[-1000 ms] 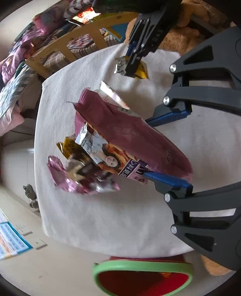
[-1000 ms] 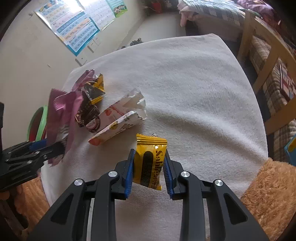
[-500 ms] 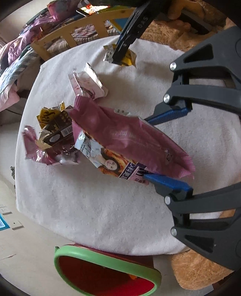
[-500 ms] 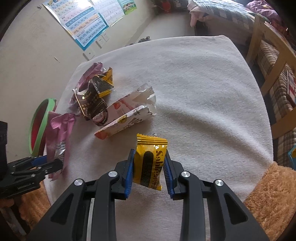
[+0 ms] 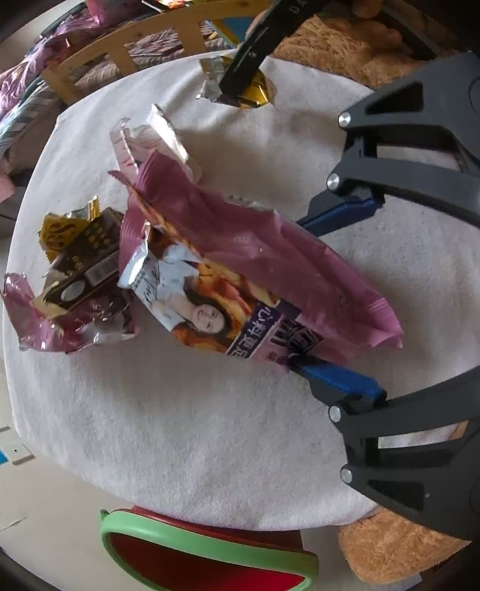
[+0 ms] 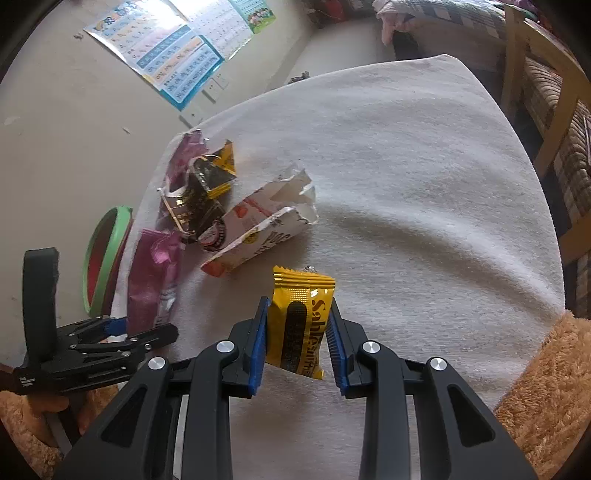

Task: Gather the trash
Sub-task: 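Grasp the large pink snack bag with the left gripper while the right gripper grasps the yellow packet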

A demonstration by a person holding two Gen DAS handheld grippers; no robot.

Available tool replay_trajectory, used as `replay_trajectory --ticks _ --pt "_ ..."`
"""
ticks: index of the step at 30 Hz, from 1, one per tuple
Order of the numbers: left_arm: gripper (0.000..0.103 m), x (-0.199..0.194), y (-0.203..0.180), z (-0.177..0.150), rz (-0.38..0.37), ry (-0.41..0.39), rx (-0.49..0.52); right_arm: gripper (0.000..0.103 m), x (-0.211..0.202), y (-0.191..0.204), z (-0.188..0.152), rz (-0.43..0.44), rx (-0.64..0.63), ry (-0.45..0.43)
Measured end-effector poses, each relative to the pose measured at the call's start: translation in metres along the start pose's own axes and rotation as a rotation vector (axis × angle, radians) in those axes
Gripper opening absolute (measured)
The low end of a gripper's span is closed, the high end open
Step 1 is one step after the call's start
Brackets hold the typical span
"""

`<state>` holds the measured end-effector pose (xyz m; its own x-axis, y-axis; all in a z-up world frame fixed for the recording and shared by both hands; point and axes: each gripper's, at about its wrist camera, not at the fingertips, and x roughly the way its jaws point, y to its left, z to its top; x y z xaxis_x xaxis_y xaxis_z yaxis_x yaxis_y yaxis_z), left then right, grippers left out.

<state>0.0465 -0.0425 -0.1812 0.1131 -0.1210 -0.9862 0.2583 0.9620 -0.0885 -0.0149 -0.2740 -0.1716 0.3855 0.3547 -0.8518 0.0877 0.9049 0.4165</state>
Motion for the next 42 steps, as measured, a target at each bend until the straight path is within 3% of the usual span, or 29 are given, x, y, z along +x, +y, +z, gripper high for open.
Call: replay_trajectory --ticks 4,11,18,24,30,34,37,42 --pt "0.047 -0.005 -0.009 0.0 0.025 -0.002 0.01 0.029 0.0 -0.002 0.0 0.036 0.012 -0.001" --pt "0.041 -0.011 -0.023 -0.001 0.087 0.006 -0.02 0.029 0.009 0.008 0.001 0.095 -0.026 0.032" --pt "0.04 -0.009 -0.038 -0.001 0.169 0.035 -0.032 0.028 0.02 0.023 0.0 0.174 -0.09 0.054" --pt "0.042 -0.006 -0.057 0.007 0.175 0.043 -0.038 0.028 0.015 0.02 0.001 0.226 -0.076 0.041" --pt "0.056 0.012 -0.062 0.014 0.227 0.073 -0.059 0.028 0.003 0.015 0.003 0.261 -0.044 -0.011" --pt "0.059 0.021 -0.062 0.018 0.221 0.084 -0.102 0.029 -0.001 0.008 0.006 0.279 -0.009 -0.024" --pt "0.058 0.023 -0.065 0.022 0.214 0.086 -0.111 0.029 -0.003 0.006 0.006 0.289 -0.002 -0.031" --pt "0.046 0.027 -0.06 0.022 0.183 0.079 -0.112 0.029 -0.001 -0.003 0.009 0.286 0.032 -0.026"
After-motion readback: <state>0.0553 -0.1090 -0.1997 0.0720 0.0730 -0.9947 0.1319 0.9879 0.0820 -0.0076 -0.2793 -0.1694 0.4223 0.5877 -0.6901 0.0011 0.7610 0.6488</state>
